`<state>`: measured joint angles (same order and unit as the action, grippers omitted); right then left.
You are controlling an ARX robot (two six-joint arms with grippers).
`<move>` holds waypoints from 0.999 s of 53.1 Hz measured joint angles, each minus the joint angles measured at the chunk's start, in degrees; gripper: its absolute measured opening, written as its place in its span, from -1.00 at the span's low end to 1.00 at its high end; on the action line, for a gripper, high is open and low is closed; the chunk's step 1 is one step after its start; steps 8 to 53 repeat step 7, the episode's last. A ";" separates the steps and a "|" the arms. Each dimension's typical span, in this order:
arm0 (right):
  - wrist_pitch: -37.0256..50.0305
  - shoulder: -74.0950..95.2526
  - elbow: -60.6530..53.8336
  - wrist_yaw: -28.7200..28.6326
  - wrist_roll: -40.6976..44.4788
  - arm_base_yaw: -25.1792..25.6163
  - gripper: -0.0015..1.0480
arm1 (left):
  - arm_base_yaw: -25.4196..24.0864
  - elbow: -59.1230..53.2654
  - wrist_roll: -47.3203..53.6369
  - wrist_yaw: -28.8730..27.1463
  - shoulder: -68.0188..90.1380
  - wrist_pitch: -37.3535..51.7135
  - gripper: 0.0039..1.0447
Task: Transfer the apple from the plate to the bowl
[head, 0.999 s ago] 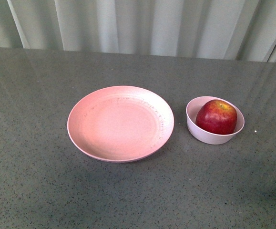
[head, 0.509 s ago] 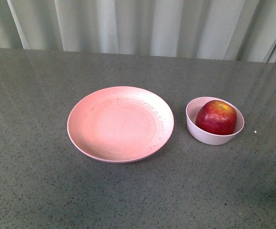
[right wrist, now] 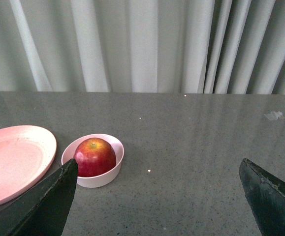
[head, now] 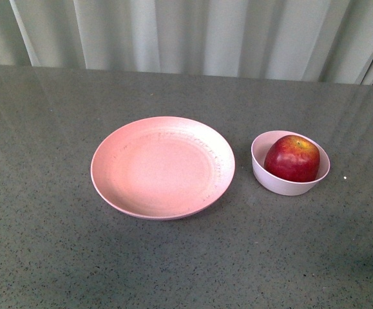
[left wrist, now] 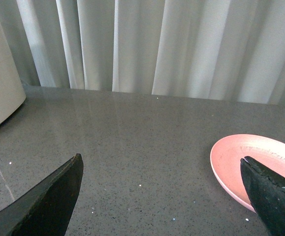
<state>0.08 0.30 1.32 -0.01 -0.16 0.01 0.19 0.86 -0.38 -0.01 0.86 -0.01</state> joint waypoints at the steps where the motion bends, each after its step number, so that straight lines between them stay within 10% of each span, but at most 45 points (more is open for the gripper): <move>1: 0.00 0.00 0.00 0.00 0.00 0.00 0.83 | 0.00 0.00 0.00 0.00 0.00 0.00 0.83; 53: 0.00 0.00 0.00 0.00 0.00 0.00 0.83 | 0.00 0.00 -0.02 0.00 0.00 0.00 0.83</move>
